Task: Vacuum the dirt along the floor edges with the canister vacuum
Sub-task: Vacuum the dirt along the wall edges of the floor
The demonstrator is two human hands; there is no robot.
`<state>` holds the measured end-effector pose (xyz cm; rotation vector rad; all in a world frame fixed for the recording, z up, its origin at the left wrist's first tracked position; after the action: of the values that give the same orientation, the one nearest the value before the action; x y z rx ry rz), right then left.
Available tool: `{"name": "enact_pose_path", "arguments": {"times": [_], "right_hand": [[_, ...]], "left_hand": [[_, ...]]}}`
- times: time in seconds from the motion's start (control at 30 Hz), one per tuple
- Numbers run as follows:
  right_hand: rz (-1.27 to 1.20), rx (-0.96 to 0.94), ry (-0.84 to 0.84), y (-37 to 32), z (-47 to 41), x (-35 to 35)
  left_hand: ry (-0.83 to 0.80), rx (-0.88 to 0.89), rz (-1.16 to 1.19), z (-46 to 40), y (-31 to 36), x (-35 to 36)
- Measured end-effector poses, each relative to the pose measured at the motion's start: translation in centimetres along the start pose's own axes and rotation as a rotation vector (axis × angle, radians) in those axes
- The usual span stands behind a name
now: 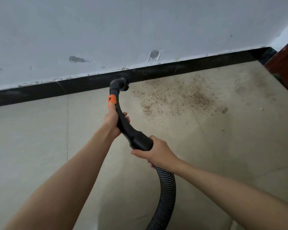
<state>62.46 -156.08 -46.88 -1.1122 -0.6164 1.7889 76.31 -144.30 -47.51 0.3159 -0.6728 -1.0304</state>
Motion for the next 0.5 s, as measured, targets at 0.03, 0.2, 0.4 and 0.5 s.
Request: {"name": "enact_pose_path", "arguments": {"times": [0.03, 0.2, 0.4, 0.5], "right_hand": [[0.016, -0.013, -0.028, -0.2, -0.6, -0.5], [-0.136, -0.003, -0.392, -1.1, -3.2, -3.1], [-0.311, 0.085, -0.838, -0.8, -4.6, -6.4], [-0.442, 0.084, -0.984, -0.1, -5.1, -8.9]], "left_hand": [[0.089, 0.052, -0.052, 0.3, -0.3, 0.0], [0.175, 0.102, 0.003, 0.9, -0.7, 1.1], [0.151, 0.199, 0.048, 1.5, -0.6, 4.7], [0.116, 0.245, 0.078, 2.1, -0.8, 7.7]]}}
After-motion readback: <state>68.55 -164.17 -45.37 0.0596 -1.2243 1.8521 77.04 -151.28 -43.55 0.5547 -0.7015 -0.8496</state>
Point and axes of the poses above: each hand's wrist, its own z-axis away from the middle knuckle, its own x-axis out of the palm, y = z × x, the point moved 4 cm from there along -z, towards the middle knuckle, and after that the axes turned 12 degrees about z, right-handed, at the moved point
